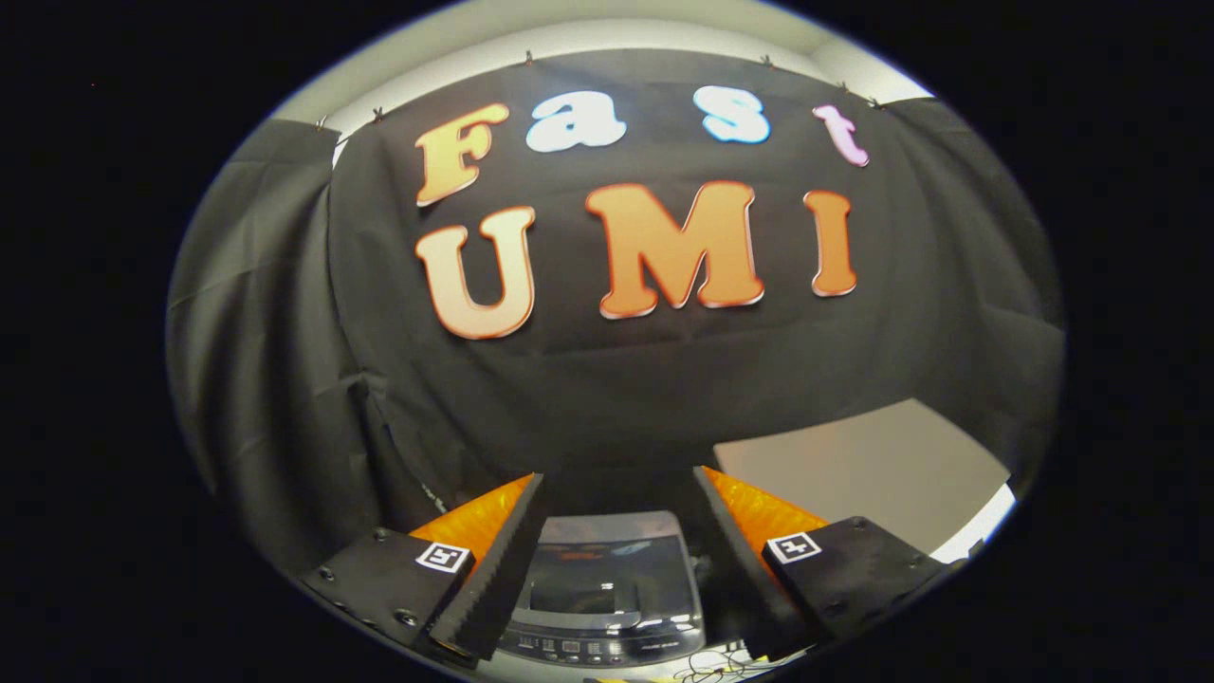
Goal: Put the clothes into the washing machine and then close the washing machine lid.
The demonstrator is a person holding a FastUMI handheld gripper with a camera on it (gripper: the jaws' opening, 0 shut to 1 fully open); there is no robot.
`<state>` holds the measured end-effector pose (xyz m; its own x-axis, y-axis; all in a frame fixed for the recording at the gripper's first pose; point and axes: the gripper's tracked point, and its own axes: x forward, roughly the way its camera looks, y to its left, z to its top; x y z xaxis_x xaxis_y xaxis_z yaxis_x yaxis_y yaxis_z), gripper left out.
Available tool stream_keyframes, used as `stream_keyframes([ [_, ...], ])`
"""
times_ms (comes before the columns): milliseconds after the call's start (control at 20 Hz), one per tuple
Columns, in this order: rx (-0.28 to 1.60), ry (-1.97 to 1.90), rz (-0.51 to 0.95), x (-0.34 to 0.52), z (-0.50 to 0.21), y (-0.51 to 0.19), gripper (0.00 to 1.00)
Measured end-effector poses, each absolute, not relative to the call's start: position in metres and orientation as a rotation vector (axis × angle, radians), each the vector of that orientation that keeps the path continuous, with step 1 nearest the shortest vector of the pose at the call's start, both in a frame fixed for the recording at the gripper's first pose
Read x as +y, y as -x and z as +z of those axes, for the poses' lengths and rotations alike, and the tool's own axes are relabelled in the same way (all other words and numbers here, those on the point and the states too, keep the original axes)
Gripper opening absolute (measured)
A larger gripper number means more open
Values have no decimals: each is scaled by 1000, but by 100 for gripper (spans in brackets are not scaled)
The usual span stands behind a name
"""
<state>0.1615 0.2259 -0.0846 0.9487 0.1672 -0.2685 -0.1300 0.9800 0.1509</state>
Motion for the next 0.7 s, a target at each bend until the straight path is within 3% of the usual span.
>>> stream_keyframes([
  [350,107,-42,44,122,7,-125,98],
  [700,36,-24,10,52,39,-108,98],
])
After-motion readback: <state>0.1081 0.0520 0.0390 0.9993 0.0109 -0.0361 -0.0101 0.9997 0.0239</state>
